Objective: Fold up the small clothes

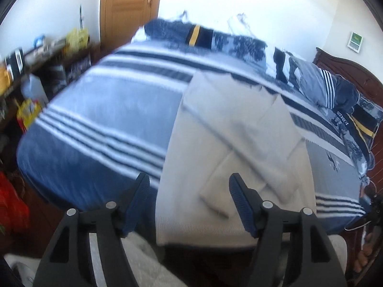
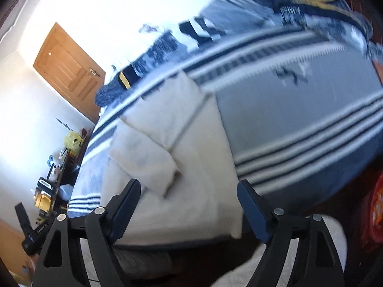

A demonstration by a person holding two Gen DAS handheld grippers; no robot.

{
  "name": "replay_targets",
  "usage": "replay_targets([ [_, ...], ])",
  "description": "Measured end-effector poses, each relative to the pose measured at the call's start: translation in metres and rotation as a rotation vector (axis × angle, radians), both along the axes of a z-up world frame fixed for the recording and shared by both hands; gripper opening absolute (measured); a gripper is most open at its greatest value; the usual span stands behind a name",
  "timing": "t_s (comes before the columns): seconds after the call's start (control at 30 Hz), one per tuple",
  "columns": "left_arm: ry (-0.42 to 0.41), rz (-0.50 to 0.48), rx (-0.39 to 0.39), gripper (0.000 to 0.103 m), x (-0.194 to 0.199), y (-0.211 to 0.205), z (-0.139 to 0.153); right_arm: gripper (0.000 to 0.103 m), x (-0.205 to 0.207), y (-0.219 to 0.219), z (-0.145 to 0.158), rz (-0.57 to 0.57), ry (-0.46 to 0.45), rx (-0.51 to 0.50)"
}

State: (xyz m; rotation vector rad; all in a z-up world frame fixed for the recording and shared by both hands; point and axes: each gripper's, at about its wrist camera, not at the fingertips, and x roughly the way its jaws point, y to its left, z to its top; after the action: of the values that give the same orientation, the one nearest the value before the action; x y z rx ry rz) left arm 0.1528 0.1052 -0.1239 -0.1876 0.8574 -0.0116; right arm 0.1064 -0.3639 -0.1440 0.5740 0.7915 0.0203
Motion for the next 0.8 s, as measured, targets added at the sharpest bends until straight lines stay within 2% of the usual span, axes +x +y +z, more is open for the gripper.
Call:
replay_targets([
  [0.07, -0.018, 0.01, 0.005, 0.074, 0.012, -0.003, 0.016, 0.089, 0.012, 0.008, 0.021, 0.017, -0.04, -0.043],
  [0.2, -0.04, 0.005, -0.026, 0.074, 0.048, -0.007, 0.039, 0.094, 0.041, 0.02, 0.057, 0.079, -0.106, -0.108],
  [0.27, -0.044, 0.0, -0.038, 0.074, 0.072, -0.009, 0.044, 0.094, 0.061, 0.024, 0.07, 0.103, -0.111, -0.135],
  [0.37, -0.031, -0.005, -0.031, 0.074, 0.113, -0.011, 0.047, 0.094, 0.097, 0.02, 0.077, 0.134, -0.105, -0.098],
  [0.43, -0.028, -0.01, -0.011, 0.074, 0.137, -0.014, 0.045, 0.094, 0.122, 0.016, 0.075, 0.158, -0.092, -0.051],
  [0.53, -0.004, -0.009, 0.002, 0.074, 0.182, -0.017, 0.035, 0.094, 0.167, 0.007, 0.065, 0.173, -0.055, -0.032],
  [0.8, 0.145, -0.037, -0.032, 0.074, 0.326, -0.021, -0.028, 0.092, 0.303, -0.019, 0.018, 0.192, 0.068, 0.014],
])
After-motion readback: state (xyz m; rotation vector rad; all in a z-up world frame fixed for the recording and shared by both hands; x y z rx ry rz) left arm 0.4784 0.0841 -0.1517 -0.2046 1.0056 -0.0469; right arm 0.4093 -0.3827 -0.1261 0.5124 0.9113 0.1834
